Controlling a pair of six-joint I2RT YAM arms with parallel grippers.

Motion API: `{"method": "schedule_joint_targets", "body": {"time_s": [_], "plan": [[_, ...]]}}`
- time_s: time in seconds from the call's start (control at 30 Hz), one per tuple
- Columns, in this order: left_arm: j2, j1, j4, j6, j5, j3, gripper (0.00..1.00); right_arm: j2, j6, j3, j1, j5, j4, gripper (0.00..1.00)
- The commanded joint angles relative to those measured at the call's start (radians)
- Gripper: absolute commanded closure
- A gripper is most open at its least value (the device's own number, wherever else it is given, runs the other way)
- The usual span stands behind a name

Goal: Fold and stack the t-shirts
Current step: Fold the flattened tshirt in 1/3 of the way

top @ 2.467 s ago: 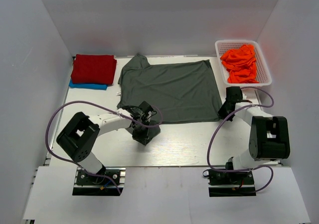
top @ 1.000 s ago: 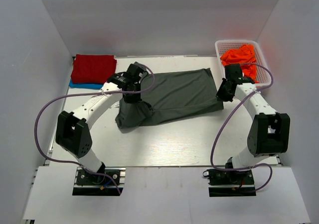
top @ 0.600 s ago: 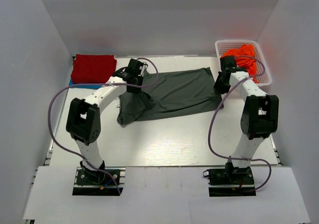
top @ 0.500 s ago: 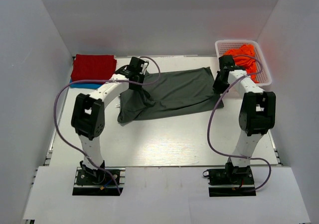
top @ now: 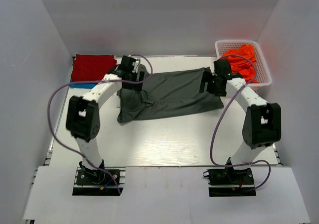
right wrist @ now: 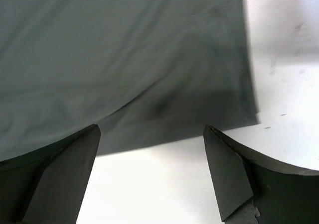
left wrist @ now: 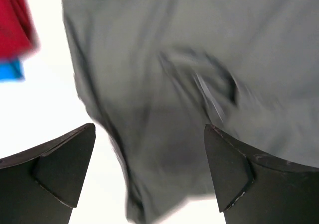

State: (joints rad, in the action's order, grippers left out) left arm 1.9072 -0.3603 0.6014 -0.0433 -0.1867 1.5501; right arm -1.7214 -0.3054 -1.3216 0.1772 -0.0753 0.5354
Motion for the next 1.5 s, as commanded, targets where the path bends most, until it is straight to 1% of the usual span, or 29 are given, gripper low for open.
{"method": "schedule_joint_targets", "body": {"time_s": [0.0, 0.03, 0.07, 0.13, 0.3, 0.33, 0.43, 0.47, 0.53, 0.73, 0.83, 0.87, 0.9, 0.93, 0.97, 1.0, 1.07, 1.1, 1.2, 1.23, 1.33, 1.47], "plan": [[-0.192, 0.012, -0.052, -0.118, 0.191, -0.160, 0.00, 0.075, 0.000, 0.091, 0.015, 0.048, -0.077, 0.10], [-0.207, 0.012, -0.081, -0.118, 0.241, -0.242, 0.00, 0.080, -0.004, 0.102, 0.018, 0.040, -0.084, 0.10], [-0.217, 0.012, -0.098, -0.104, 0.281, -0.269, 0.00, 0.085, -0.014, 0.122, 0.019, 0.036, -0.084, 0.10], [-0.202, 0.012, -0.107, -0.104, 0.297, -0.298, 0.02, 0.080, -0.011, 0.145, 0.021, 0.028, -0.089, 0.10], [-0.106, 0.023, -0.069, -0.104, 0.184, -0.277, 0.10, 0.065, -0.009, 0.183, 0.016, 0.035, -0.120, 0.10], [-0.093, 0.032, -0.060, -0.104, 0.168, -0.263, 0.10, 0.053, -0.009, 0.180, 0.016, 0.037, -0.117, 0.10], [-0.054, 0.041, -0.045, -0.113, 0.170, -0.263, 0.14, 0.023, -0.009, 0.179, 0.018, 0.025, -0.118, 0.10], [-0.054, 0.041, -0.045, -0.113, 0.179, -0.263, 0.17, 0.014, -0.012, 0.177, 0.016, 0.025, -0.121, 0.10], [-0.034, 0.041, -0.034, -0.113, 0.167, -0.263, 0.17, -0.001, -0.017, 0.171, 0.015, 0.017, -0.126, 0.10], [-0.043, 0.050, -0.020, -0.133, 0.093, -0.274, 0.18, -0.040, -0.017, 0.168, 0.015, 0.014, -0.120, 0.10], [-0.057, 0.050, -0.045, -0.133, 0.110, -0.294, 0.18, -0.052, -0.017, 0.173, 0.015, 0.005, -0.117, 0.10], [-0.057, 0.050, -0.057, -0.133, 0.110, -0.294, 0.20, -0.052, -0.018, 0.171, 0.012, 0.002, -0.120, 0.10], [-0.047, 0.050, -0.042, -0.133, 0.125, -0.282, 0.23, -0.056, -0.015, 0.170, 0.015, 0.000, -0.114, 0.10], [-0.028, 0.060, -0.041, -0.142, 0.154, -0.282, 0.32, -0.055, -0.015, 0.170, 0.015, -0.009, -0.111, 0.10], [-0.019, 0.060, -0.020, -0.142, 0.155, -0.251, 0.38, -0.053, -0.017, 0.173, 0.013, -0.012, -0.107, 0.10], [-0.019, 0.060, -0.008, -0.156, 0.167, -0.251, 0.50, -0.055, -0.017, 0.173, 0.013, -0.015, -0.107, 0.10], [-0.019, 0.060, 0.001, -0.156, 0.176, -0.251, 0.62, -0.056, -0.020, 0.171, 0.013, -0.020, -0.104, 0.10], [-0.031, 0.060, 0.001, -0.165, 0.165, -0.261, 0.73, -0.056, -0.017, 0.171, 0.015, -0.018, -0.100, 0.10], [-0.072, 0.060, 0.001, -0.176, 0.139, -0.262, 0.91, -0.058, -0.015, 0.174, 0.015, -0.020, -0.101, 0.10], [-0.082, 0.060, 0.001, -0.185, 0.126, -0.262, 1.00, -0.056, -0.017, 0.174, 0.015, -0.018, -0.101, 0.10], [-0.091, 0.069, 0.001, -0.185, 0.089, -0.262, 1.00, -0.058, -0.020, 0.177, 0.015, -0.015, -0.103, 0.10], [-0.091, 0.078, -0.046, -0.165, 0.089, -0.280, 1.00, -0.055, -0.015, 0.176, 0.013, -0.018, -0.101, 0.10]]}}
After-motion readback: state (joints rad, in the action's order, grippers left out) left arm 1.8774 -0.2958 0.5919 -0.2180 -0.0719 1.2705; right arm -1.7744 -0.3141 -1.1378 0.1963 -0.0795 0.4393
